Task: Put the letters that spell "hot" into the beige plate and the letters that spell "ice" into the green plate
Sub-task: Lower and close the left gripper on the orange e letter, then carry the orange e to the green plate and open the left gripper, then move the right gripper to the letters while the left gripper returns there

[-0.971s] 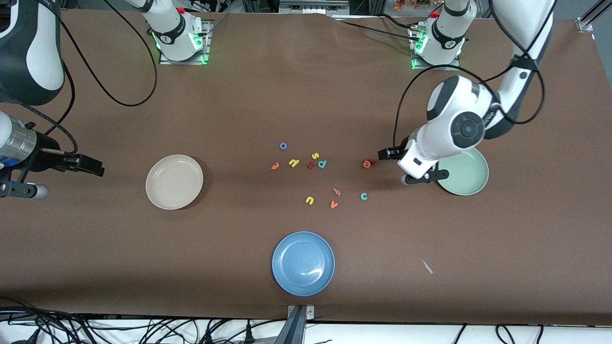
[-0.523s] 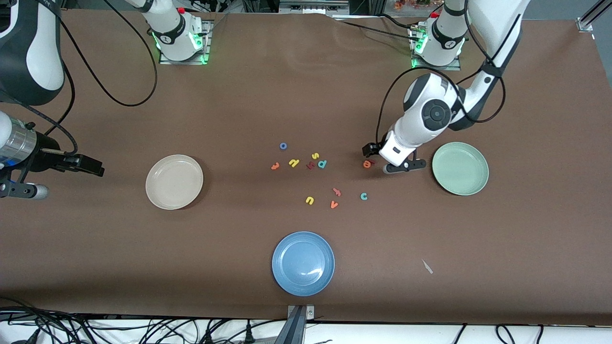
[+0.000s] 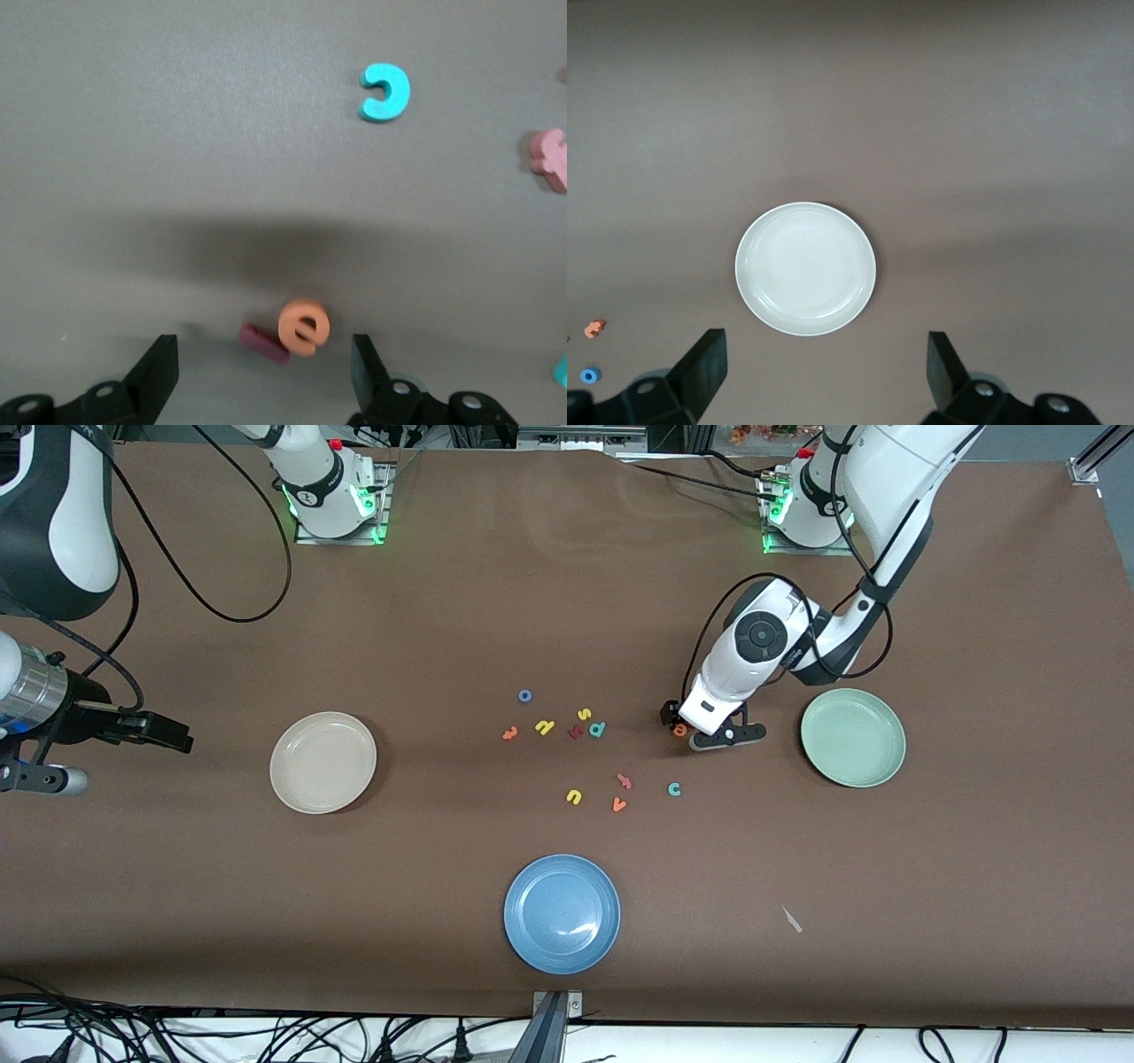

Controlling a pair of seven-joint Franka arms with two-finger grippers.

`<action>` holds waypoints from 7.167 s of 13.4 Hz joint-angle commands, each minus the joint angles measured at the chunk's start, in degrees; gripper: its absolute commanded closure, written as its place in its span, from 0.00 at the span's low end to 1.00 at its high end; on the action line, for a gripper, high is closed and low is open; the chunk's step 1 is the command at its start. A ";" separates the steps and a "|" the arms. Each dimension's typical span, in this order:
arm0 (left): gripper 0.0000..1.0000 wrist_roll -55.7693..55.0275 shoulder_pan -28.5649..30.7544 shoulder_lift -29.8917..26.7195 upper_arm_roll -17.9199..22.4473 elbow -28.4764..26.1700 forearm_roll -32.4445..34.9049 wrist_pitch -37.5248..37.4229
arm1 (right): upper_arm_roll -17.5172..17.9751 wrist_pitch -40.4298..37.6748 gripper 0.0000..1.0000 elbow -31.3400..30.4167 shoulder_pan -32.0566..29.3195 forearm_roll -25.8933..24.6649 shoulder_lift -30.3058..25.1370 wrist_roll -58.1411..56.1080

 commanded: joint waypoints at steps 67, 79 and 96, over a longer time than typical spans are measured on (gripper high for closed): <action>0.80 43.78 25.82 -9.28 -0.35 7.62 -2.06 -27.52 | 0.12 -4.08 0.00 0.19 5.27 2.32 1.04 1.55; 0.82 50.49 30.94 -0.23 -0.26 6.21 -2.15 -20.23 | 0.99 0.48 0.00 0.01 16.53 9.44 4.56 15.35; 0.00 12.84 21.90 -0.86 -8.17 22.47 -12.43 -32.30 | 20.77 29.56 0.00 -11.06 12.66 -4.27 14.66 39.35</action>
